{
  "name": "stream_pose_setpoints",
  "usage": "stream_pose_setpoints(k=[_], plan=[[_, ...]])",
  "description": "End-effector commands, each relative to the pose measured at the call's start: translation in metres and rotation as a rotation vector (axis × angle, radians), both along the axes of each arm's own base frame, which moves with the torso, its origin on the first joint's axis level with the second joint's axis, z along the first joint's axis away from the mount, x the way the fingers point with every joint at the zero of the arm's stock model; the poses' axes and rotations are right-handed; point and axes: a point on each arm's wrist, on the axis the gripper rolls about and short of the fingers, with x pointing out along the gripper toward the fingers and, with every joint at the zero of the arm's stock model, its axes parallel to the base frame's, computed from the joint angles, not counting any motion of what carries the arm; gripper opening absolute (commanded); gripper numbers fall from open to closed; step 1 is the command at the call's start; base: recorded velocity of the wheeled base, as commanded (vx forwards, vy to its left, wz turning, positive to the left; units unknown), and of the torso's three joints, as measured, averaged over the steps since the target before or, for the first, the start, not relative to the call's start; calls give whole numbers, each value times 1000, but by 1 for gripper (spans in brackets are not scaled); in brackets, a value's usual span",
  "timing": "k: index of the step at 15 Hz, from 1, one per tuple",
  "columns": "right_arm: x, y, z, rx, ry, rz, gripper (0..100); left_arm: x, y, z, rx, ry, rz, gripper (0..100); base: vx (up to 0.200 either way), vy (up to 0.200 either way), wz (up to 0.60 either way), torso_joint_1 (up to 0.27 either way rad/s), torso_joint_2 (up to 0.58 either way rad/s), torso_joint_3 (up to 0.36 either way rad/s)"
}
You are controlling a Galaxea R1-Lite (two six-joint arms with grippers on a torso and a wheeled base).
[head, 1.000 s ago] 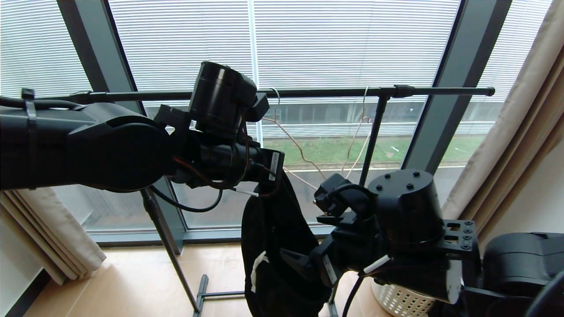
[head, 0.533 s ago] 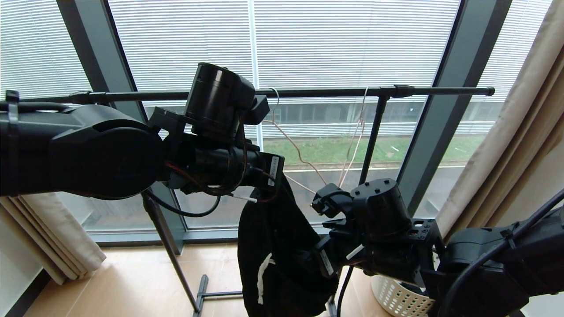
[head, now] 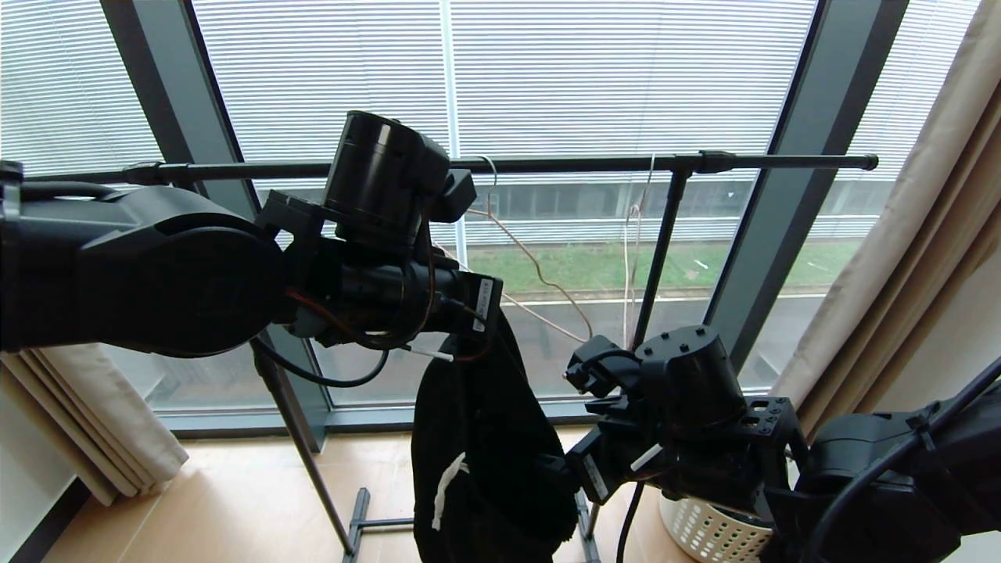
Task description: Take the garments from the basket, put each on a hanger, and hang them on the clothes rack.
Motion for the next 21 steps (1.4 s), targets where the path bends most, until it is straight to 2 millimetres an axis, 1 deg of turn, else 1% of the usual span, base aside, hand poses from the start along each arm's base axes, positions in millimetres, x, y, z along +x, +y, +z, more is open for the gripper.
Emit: stream_pose_setpoints(k=[1, 7, 10, 11, 15, 17, 19, 20, 21], plan=[[-1, -2, 0, -3, 3, -2, 100, 0, 1, 1, -1, -2, 2, 0, 0, 0, 0, 0, 0, 0], [-3, -16, -11, -51, 25, -18, 100, -1, 2, 2, -3, -5, 4, 0, 0, 0, 0, 0, 0, 0], [-2, -15, -12, -39, 10, -15, 100, -1, 2, 2, -3, -3, 4, 0, 0, 0, 0, 0, 0, 0], [-2, -15, -13, -39, 6, -13, 0, -1, 2, 2, -2, -4, 4, 0, 0, 0, 0, 0, 0, 0], [-5, -17, -14, -42, 11, -14, 0, -1, 2, 2, -4, -4, 4, 0, 0, 0, 0, 0, 0, 0], [-1, -23, -11, -37, 2, -36, 0, -1, 3, 1, -3, -1, 5, 0, 0, 0, 0, 0, 0, 0], [4, -37, 1, -11, -28, -84, 0, -1, 4, -6, 13, 20, 5, 0, 0, 0, 0, 0, 0, 0], [4, -39, 5, -2, -38, -91, 0, -2, 4, -9, 22, 27, 3, 0, 0, 0, 0, 0, 0, 0], [5, -47, 16, 19, -66, -112, 0, -4, 6, -19, 60, 43, -14, 100, 0, 0, 0, 0, 0, 0]])
